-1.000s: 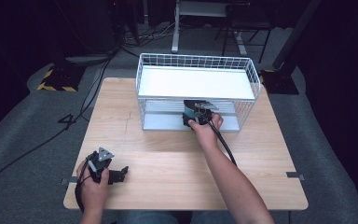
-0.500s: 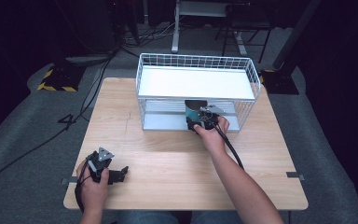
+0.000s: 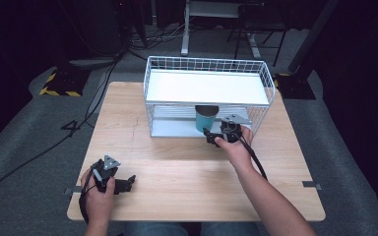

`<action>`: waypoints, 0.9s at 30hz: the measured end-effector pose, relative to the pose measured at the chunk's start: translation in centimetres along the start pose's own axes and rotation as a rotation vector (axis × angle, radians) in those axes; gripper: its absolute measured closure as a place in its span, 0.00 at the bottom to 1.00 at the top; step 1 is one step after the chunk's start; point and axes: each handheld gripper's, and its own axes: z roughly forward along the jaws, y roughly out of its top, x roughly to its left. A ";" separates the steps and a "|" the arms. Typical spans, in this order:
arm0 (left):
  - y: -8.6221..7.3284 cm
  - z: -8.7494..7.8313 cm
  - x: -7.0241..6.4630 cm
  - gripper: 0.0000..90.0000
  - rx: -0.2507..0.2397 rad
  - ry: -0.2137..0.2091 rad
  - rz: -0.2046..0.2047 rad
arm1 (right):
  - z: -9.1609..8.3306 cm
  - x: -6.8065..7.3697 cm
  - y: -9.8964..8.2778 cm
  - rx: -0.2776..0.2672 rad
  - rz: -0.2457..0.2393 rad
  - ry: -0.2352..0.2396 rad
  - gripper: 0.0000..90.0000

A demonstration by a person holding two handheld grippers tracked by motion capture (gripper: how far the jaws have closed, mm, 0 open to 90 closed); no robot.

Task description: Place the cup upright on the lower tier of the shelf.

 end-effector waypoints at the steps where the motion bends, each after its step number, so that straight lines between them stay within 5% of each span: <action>1: 0.0 0.0 0.0 0.00 0.000 0.000 0.000 | -0.3 -0.1 0.0 -0.003 0.000 0.005 0.18; 27: 0.1 0.1 0.1 0.00 0.000 0.001 0.002 | -10.2 -4.2 -2.9 0.041 -0.014 0.109 0.21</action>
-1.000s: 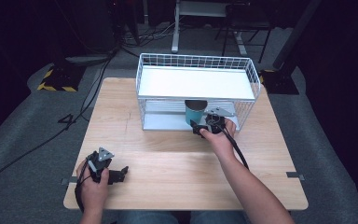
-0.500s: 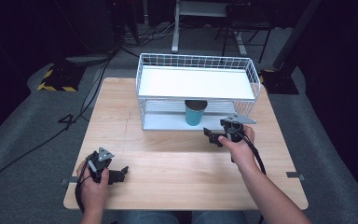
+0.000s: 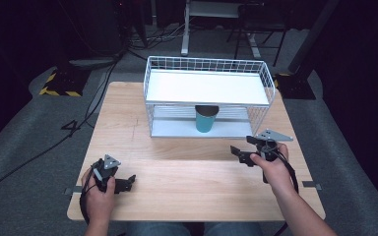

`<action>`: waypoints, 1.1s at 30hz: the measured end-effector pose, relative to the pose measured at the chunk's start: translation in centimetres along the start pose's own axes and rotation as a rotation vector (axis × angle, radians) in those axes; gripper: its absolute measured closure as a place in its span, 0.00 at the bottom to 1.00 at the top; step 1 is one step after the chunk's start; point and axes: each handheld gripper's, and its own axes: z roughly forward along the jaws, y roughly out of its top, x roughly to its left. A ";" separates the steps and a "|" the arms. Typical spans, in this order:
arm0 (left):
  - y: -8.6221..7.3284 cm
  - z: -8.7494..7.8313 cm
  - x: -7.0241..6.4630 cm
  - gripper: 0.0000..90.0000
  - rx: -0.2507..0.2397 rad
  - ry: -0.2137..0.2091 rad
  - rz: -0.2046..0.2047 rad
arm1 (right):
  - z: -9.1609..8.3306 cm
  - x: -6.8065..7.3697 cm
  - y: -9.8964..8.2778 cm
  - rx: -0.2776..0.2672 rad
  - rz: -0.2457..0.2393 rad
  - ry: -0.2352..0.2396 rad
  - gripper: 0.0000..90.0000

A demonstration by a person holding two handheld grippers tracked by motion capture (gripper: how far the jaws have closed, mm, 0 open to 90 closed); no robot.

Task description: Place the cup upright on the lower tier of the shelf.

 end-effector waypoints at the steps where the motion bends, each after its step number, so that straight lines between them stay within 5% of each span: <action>1: 0.0 0.0 0.0 0.00 -0.001 0.000 0.000 | -0.6 -0.2 -0.4 -0.001 -0.005 -0.007 0.21; 21: 0.0 0.0 0.0 0.00 0.001 0.000 0.000 | -6.3 -2.2 -5.5 0.003 0.000 0.009 0.24; 25: 0.1 0.1 0.0 0.00 0.000 -0.001 -0.003 | -6.9 -3.0 -7.1 0.010 0.017 0.023 0.24; 33: 0.1 0.1 0.0 0.00 0.000 0.000 -0.005 | -7.0 -5.1 -9.4 0.058 0.035 -0.025 0.24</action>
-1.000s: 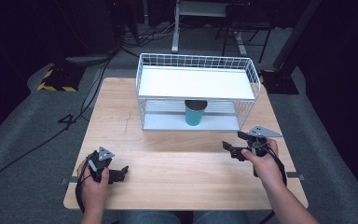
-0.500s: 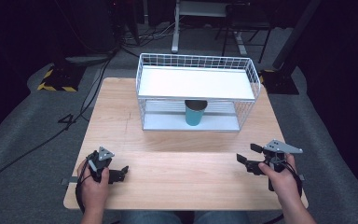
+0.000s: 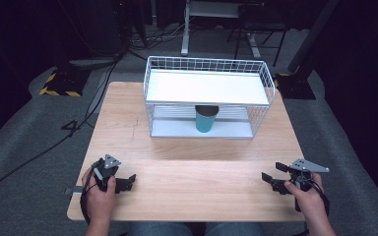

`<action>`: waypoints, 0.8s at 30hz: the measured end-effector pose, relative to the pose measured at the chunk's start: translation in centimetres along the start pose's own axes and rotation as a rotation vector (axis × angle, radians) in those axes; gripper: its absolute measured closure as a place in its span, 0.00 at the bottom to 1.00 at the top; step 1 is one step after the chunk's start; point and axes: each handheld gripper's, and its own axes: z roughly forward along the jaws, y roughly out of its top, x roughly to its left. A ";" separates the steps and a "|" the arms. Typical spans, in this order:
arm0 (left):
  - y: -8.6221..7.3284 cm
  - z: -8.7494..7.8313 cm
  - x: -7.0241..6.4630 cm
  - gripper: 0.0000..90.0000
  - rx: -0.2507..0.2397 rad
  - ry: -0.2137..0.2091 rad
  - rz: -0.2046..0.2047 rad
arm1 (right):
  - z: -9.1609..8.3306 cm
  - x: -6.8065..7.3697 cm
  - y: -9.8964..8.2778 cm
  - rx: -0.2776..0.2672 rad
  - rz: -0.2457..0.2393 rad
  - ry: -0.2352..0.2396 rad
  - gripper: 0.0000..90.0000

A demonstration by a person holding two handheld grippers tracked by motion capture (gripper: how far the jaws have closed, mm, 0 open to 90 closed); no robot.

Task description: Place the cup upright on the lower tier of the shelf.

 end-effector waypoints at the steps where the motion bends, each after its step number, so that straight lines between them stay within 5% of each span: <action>1: 0.0 0.0 0.0 0.00 0.000 0.003 0.001 | 0.1 -0.1 -0.2 0.006 0.009 -0.002 0.24; 13: 0.2 0.2 0.0 0.00 0.000 -0.001 0.002 | 0.7 -1.7 -2.4 0.092 0.000 -0.037 0.23; 24: 0.2 0.2 0.0 0.00 0.001 -0.002 0.003 | 1.3 -1.8 -2.8 0.140 -0.072 -0.086 0.17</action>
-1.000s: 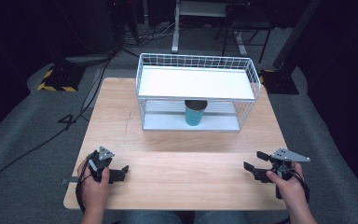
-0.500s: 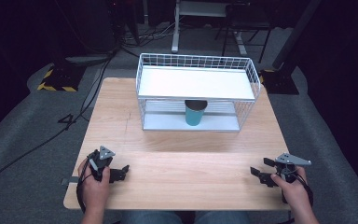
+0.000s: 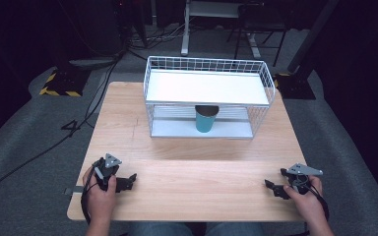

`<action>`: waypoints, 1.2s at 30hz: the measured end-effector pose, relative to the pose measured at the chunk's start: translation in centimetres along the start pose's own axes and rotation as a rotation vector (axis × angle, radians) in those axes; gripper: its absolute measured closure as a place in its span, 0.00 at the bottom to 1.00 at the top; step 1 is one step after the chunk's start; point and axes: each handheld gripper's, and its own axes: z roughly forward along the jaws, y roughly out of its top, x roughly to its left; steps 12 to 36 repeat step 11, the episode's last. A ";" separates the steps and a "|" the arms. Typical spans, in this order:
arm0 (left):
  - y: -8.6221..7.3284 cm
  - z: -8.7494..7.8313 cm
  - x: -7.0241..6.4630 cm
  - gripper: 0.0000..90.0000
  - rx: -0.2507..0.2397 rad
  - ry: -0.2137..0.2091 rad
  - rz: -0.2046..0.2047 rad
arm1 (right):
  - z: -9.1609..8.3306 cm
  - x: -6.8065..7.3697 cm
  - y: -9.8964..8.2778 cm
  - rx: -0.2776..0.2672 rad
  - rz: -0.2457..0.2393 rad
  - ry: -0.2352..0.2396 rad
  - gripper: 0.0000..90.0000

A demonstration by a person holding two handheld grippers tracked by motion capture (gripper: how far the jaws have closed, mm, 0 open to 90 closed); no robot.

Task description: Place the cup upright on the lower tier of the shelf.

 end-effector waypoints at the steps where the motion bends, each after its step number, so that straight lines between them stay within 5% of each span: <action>1: 0.0 0.0 0.0 0.00 0.000 0.000 0.000 | 0.0 0.0 0.0 0.003 -0.006 -0.005 0.16; 36: 0.1 0.0 0.0 0.00 -0.001 0.004 -0.002 | 0.1 0.1 0.1 0.006 -0.003 -0.009 0.15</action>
